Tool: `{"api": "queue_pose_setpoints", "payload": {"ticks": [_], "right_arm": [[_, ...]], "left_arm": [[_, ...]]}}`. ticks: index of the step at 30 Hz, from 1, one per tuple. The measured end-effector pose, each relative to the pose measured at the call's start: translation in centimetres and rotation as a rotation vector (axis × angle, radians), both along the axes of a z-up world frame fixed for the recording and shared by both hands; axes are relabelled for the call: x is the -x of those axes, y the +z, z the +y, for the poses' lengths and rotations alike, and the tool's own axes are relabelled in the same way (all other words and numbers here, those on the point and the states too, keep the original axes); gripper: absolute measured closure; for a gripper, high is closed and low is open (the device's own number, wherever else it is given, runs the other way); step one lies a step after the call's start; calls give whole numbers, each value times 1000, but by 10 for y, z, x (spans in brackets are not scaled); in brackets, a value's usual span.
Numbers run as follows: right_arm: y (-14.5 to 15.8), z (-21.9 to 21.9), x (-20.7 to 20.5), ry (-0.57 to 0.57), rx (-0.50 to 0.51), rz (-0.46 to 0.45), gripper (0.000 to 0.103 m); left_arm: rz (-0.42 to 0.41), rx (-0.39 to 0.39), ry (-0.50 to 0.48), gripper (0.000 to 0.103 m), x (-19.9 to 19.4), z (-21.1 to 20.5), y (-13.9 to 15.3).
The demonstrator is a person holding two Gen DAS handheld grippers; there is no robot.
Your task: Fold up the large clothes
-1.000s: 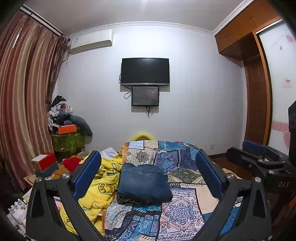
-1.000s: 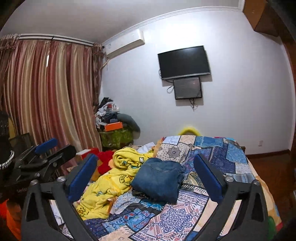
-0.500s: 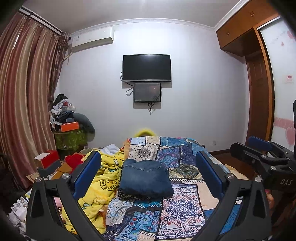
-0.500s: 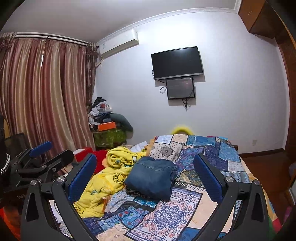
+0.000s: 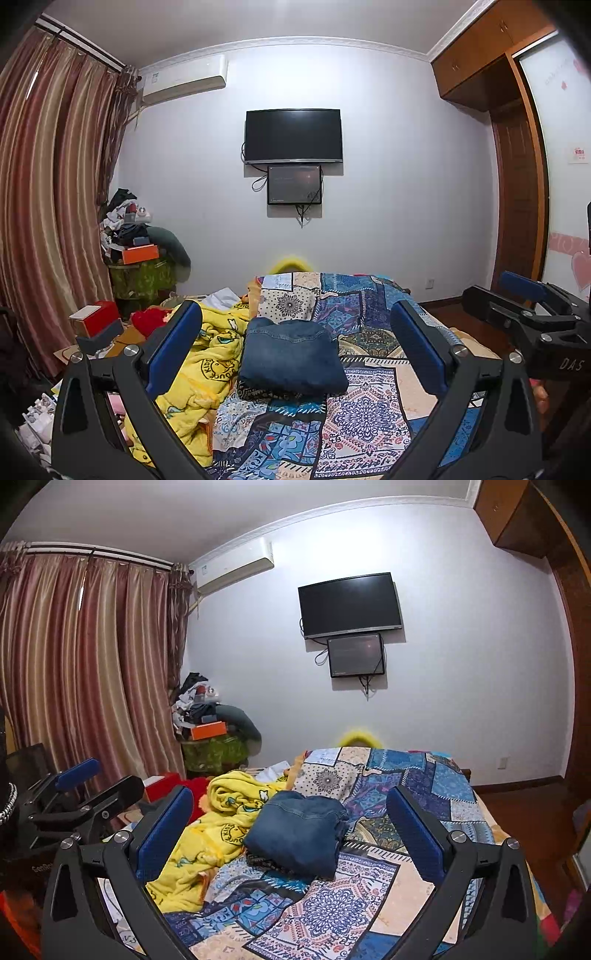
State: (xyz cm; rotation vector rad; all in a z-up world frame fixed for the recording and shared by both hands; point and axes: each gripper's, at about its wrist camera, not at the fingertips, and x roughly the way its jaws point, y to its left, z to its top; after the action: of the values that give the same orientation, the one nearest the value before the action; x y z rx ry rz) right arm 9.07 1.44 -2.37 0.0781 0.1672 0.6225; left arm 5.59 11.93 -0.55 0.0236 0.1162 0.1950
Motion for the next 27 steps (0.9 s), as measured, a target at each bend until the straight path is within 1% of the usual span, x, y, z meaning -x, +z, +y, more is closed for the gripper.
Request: {"api": "queue_pose_setpoints", "payload": {"ticks": [16,21,24,27], "right_arm": [[1,2,-4,-4,7,21,0],[2,2,-5,-10,6,21,0],[1,2,-6,-13,6,24,0],[1,1,-6,-14,3,25,0]], "left_arm": [[4,14,2,1,-2,5,-1],[7,24,-20,1,-4,6,-1],[23,32,-40,1,-7,6,-2],[25,40,-39,1,-8,8,-3]]}}
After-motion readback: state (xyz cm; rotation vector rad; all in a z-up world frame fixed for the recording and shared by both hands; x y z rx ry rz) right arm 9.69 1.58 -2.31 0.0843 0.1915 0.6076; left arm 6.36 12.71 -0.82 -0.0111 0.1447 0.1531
